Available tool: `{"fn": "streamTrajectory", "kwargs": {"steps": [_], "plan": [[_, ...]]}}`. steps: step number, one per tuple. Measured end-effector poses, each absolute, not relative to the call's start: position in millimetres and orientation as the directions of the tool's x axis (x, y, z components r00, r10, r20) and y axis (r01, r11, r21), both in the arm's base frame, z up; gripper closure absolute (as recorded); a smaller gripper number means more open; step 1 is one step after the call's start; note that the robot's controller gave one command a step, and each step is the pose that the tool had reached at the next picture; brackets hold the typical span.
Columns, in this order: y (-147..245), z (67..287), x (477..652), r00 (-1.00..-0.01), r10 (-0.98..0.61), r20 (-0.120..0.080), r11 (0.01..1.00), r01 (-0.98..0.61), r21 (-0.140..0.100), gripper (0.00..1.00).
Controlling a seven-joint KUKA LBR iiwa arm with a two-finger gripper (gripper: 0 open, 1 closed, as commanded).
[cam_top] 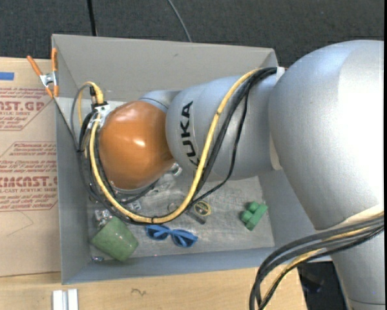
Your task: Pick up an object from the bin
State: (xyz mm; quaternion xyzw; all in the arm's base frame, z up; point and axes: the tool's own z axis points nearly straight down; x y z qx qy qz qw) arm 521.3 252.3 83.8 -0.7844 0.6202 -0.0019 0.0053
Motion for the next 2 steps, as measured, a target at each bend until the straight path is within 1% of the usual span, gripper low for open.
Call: {"fn": "streamTrajectory", "kwargs": {"steps": [1, 2], "plan": [[254, 98, 521.4, 0.228, -0.974, -0.003, -0.228, -0.974, -0.003, 1.00], [255, 112, 520.9, 0.226, -0.974, -0.003, -0.226, -0.974, -0.002, 1.00]]}}
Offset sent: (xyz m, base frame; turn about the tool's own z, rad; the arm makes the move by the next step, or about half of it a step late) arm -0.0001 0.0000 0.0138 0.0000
